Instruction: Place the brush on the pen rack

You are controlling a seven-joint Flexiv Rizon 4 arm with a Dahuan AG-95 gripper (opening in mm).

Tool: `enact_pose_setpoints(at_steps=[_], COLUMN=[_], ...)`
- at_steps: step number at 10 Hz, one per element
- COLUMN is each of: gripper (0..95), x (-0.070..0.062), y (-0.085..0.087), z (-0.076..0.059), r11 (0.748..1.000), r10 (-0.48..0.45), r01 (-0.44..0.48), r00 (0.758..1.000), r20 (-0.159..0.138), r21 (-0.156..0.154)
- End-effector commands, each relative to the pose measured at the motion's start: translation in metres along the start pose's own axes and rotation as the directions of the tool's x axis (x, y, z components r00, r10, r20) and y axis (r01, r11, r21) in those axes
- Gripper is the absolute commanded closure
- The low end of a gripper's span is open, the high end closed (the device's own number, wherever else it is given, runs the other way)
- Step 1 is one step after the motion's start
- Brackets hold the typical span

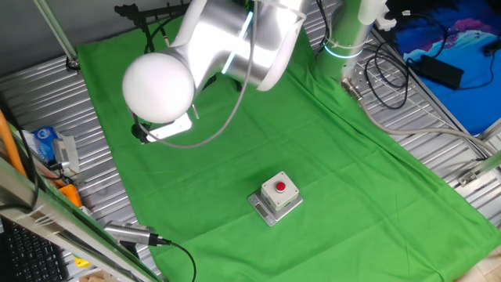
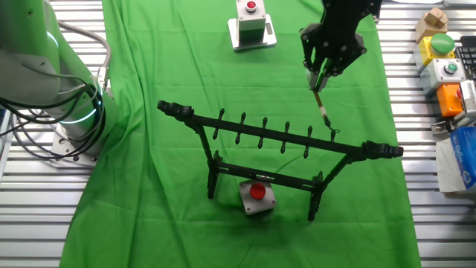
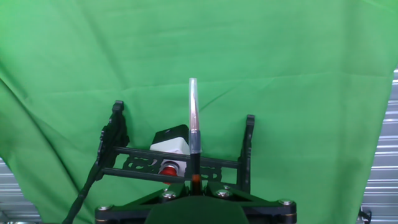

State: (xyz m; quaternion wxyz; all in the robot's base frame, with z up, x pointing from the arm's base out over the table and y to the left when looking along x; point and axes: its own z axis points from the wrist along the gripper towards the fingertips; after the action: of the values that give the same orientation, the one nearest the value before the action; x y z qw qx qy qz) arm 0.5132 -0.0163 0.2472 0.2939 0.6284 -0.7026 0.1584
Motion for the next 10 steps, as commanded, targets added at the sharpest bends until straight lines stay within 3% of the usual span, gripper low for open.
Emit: enact_pose_setpoints(at_steps=[1,10], gripper=[95.0,95.0], x=[0.0008,0.0006], y=[0.0005,0.0009], z=[0.0007,0.005], r11=[1.0,1.0], r10=[0.0,0.005], r01=[0.0,-0.005], r00=[1.0,1.0], r20=[0.0,0.02], r21=[0.008,0.022])
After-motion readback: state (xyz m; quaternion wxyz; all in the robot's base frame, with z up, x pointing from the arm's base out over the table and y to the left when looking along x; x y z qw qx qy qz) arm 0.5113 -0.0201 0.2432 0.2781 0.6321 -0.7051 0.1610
